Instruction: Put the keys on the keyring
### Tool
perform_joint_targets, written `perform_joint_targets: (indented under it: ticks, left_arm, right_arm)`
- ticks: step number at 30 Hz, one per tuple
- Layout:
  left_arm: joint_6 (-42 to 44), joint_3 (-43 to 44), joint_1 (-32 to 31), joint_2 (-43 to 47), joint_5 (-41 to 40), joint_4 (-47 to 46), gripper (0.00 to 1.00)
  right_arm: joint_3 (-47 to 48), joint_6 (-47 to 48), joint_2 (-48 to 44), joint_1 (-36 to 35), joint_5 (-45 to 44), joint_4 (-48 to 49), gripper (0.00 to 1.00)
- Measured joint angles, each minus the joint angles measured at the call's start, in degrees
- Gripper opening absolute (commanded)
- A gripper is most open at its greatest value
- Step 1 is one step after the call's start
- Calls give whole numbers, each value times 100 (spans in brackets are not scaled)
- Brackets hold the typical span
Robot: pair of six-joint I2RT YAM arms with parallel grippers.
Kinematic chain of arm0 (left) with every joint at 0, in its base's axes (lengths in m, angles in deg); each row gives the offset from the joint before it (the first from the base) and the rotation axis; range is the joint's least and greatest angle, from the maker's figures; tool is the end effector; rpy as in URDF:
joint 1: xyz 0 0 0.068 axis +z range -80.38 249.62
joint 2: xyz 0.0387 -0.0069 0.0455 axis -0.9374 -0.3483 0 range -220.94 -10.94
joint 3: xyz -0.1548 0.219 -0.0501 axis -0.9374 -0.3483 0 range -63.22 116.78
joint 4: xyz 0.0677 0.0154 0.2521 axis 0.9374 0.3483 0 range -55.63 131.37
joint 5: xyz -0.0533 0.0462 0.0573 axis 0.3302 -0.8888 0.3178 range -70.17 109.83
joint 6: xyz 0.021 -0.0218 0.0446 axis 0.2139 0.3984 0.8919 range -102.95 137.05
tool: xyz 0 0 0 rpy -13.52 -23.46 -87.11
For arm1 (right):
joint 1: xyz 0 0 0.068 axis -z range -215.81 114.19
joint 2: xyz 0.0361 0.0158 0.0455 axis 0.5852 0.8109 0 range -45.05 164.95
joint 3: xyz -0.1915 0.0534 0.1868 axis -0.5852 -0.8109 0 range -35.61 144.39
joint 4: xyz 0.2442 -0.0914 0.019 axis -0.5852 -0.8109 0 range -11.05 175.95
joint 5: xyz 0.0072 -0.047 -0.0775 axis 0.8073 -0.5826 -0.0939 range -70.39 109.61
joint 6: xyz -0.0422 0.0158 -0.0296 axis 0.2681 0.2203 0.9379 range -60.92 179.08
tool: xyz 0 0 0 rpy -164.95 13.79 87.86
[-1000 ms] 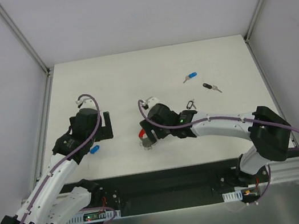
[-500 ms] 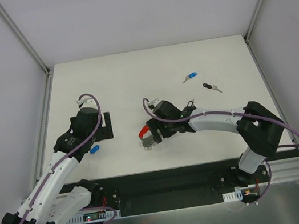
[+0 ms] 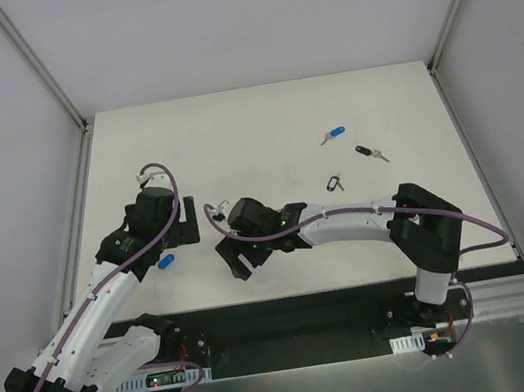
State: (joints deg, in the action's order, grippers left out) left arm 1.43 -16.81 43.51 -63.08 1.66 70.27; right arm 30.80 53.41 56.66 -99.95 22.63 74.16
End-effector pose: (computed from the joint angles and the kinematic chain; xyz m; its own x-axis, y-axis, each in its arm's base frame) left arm 0.1739 -0.0729 0.2855 -0.6307 0.0243 -0.7756 0.0404 0.9992 -0.0016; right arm 0.1652 0.3453 0.1991 -0.4084 -0.6159 -0.6737 -0.8782 0.4665 0.1058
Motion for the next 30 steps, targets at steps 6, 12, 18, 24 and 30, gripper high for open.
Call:
perform_joint_targets:
  ticks: [6, 12, 18, 24, 30]
  left_arm:
    - [0, 0, 33, 0, 11, -2, 99]
    - [0, 0, 35, 0, 13, -2, 99]
    - [0, 0, 35, -4, 13, -2, 99]
    - [0, 0, 35, -20, 13, 0, 99]
    - [2, 0, 35, -39, 15, 0, 99]
  right_arm:
    - [164, 195, -48, -133, -74, -55, 86]
    - [-251, 321, -518, 704, -280, -107, 85]
    - [-348, 417, -649, 1626, -352, -144, 86]
    - [-348, 516, -525, 1945, -116, -140, 86]
    - [-348, 529, -286, 1812, 186, -162, 86]
